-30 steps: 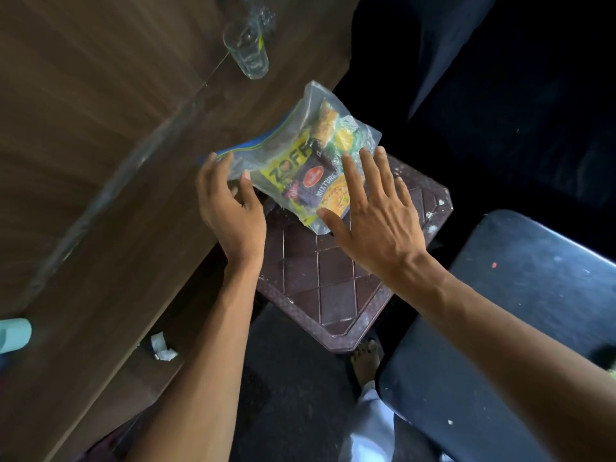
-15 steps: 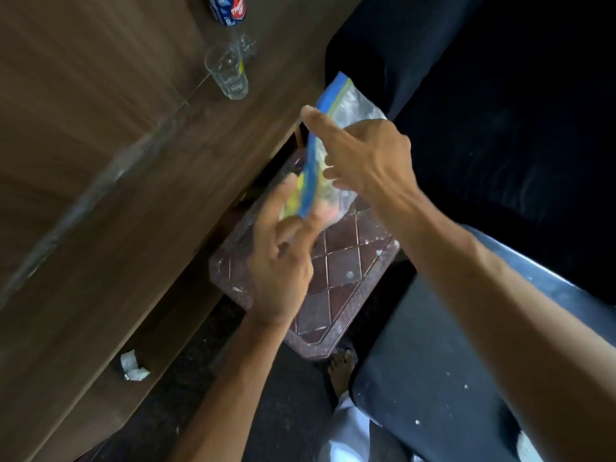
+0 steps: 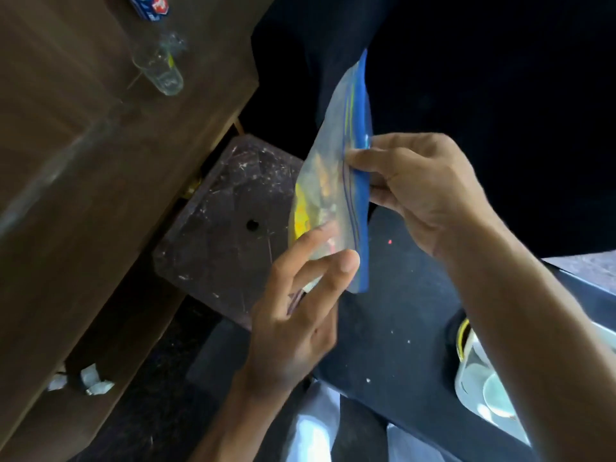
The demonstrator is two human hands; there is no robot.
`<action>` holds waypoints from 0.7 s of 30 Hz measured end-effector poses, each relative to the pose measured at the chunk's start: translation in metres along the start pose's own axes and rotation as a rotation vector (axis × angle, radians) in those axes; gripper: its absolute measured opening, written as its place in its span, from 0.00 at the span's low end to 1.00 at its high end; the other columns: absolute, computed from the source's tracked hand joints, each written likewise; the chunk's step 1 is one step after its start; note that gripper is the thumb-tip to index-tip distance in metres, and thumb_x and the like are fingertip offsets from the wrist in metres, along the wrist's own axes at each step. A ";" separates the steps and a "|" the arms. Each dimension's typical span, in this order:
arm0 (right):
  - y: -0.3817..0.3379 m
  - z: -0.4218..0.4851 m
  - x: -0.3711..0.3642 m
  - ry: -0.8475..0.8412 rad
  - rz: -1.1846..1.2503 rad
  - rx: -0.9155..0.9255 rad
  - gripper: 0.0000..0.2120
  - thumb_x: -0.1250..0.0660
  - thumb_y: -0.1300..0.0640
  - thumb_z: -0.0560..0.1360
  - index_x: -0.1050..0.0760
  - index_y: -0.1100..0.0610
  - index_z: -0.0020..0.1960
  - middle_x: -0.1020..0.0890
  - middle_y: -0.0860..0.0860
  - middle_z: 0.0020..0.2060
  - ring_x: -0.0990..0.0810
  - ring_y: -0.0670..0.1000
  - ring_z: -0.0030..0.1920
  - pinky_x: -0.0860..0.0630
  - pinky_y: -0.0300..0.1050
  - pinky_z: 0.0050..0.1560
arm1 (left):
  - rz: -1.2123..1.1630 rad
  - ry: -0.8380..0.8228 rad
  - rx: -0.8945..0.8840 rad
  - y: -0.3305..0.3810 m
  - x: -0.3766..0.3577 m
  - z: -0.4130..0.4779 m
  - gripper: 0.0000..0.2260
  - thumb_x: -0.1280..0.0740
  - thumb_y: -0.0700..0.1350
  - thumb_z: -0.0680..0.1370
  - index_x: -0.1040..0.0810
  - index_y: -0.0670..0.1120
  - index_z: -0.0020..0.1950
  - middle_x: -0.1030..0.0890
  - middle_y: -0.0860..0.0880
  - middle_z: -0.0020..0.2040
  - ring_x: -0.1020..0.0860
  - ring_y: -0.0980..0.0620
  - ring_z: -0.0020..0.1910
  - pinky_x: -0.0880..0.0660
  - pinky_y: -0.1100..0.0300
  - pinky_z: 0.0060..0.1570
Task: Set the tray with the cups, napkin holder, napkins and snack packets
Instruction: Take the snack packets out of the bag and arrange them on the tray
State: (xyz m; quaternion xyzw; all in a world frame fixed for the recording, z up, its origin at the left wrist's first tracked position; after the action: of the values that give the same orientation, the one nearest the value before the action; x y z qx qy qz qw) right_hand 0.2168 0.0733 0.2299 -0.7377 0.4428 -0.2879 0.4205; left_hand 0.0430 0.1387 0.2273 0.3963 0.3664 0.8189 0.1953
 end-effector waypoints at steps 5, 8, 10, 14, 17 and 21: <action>0.018 -0.086 0.077 -0.034 0.105 0.043 0.03 0.28 0.63 0.75 0.15 0.61 0.47 0.12 0.55 0.40 0.14 0.51 0.41 0.16 0.47 0.47 | -0.374 0.044 0.127 0.080 -0.016 -0.041 0.27 0.33 0.59 0.80 0.26 0.45 0.74 0.23 0.46 0.71 0.21 0.40 0.66 0.22 0.47 0.61; 0.032 -0.135 0.128 0.006 0.131 0.065 0.04 0.27 0.62 0.74 0.15 0.60 0.48 0.12 0.55 0.42 0.13 0.55 0.43 0.17 0.56 0.54 | -0.514 0.076 0.470 0.112 -0.045 -0.055 0.15 0.35 0.52 0.82 0.21 0.51 0.68 0.17 0.52 0.65 0.19 0.51 0.66 0.20 0.55 0.61; 0.041 -0.167 0.164 0.019 0.171 0.075 0.05 0.26 0.61 0.73 0.15 0.60 0.49 0.12 0.55 0.42 0.14 0.59 0.45 0.19 0.58 0.55 | -0.560 0.022 0.568 0.143 -0.072 -0.060 0.12 0.35 0.46 0.83 0.18 0.51 0.64 0.14 0.54 0.61 0.18 0.55 0.63 0.22 0.58 0.63; 0.057 -0.232 0.232 0.001 0.238 0.120 0.05 0.26 0.62 0.73 0.15 0.60 0.49 0.12 0.54 0.41 0.13 0.50 0.41 0.19 0.40 0.43 | -0.566 -0.103 0.593 0.221 -0.119 -0.084 0.10 0.33 0.45 0.82 0.16 0.49 0.61 0.12 0.52 0.55 0.14 0.53 0.57 0.18 0.58 0.57; 0.077 -0.273 0.289 0.055 0.272 0.094 0.08 0.25 0.62 0.71 0.16 0.62 0.49 0.12 0.55 0.39 0.15 0.46 0.37 0.23 0.32 0.36 | -0.561 -0.184 0.645 0.273 -0.150 -0.120 0.10 0.31 0.48 0.80 0.14 0.49 0.59 0.11 0.51 0.51 0.13 0.52 0.52 0.16 0.57 0.52; 0.100 -0.327 0.354 0.105 0.128 0.036 0.04 0.23 0.59 0.70 0.15 0.59 0.44 0.13 0.53 0.35 0.13 0.49 0.37 0.20 0.35 0.37 | -0.495 -0.264 0.687 0.331 -0.182 -0.165 0.07 0.25 0.49 0.76 0.12 0.49 0.51 0.11 0.53 0.44 0.12 0.53 0.44 0.17 0.62 0.42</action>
State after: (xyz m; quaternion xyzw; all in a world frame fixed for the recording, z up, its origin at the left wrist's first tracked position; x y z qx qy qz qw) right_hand 0.0712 -0.3892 0.3183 -0.6842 0.5051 -0.3068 0.4274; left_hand 0.0135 -0.2630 0.3161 0.4399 0.6731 0.5203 0.2877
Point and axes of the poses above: each hand's wrist, its own z-axis towards the middle knuckle, its own x-axis out of the back of the hand, y = z × x, the point moved 6 cm from there along z, towards the middle knuckle
